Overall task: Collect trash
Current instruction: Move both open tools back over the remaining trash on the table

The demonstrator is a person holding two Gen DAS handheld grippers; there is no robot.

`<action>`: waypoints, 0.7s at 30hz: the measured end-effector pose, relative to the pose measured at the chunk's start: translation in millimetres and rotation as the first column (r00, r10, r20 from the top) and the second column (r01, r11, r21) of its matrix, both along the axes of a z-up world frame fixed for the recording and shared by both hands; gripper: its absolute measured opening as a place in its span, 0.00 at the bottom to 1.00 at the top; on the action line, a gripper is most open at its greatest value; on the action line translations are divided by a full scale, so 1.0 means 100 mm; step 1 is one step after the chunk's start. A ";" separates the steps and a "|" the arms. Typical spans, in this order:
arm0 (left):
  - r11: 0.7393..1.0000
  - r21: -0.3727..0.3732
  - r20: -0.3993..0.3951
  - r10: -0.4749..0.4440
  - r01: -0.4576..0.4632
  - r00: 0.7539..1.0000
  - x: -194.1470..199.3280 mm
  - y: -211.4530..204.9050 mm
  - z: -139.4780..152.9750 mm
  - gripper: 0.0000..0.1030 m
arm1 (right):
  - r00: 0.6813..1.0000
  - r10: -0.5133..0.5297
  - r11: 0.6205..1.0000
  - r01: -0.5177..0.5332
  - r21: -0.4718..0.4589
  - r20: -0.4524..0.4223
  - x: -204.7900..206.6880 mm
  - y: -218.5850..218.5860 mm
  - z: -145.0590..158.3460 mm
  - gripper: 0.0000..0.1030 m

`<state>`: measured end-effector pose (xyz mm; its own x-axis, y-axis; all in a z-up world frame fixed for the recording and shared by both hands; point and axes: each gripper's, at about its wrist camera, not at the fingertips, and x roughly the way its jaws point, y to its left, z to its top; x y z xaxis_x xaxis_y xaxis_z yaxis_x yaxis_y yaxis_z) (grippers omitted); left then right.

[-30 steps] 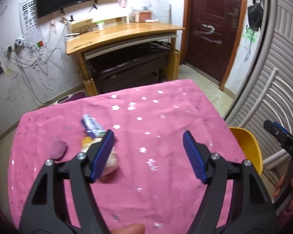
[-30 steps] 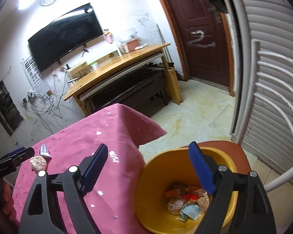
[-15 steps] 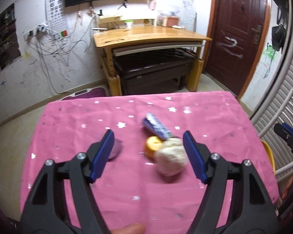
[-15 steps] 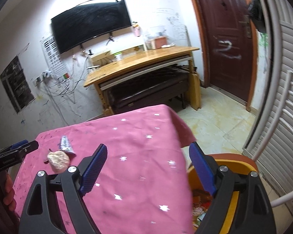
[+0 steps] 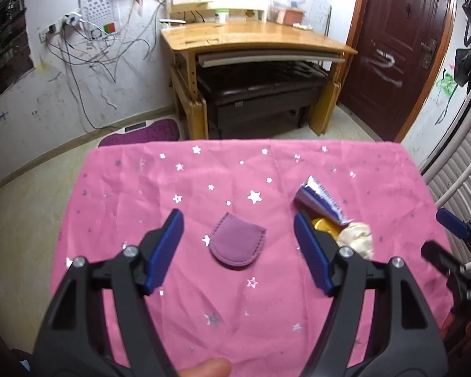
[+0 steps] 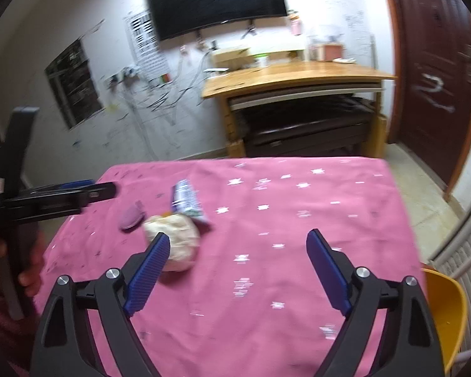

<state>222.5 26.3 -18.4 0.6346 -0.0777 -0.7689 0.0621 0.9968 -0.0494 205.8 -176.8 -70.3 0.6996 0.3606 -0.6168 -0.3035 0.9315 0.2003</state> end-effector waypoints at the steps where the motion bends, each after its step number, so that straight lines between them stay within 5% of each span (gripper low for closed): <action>1: 1.000 0.001 -0.006 -0.008 0.008 1.000 0.02 -0.01 -0.04 0.67 | 1.000 0.012 1.000 -0.012 0.000 -0.003 0.00 0.05 -0.01 0.81; 11: 0.999 0.000 -0.052 -0.042 0.042 0.998 0.22 -0.01 -0.34 0.67 | 0.991 0.129 0.990 -0.132 -0.050 -0.046 0.11 0.60 -0.12 0.81; 21: 0.998 0.005 -0.077 -0.059 0.059 0.995 0.32 -0.03 -0.51 0.67 | 0.988 0.125 0.986 -0.134 -0.100 -0.089 0.23 0.77 -0.25 0.81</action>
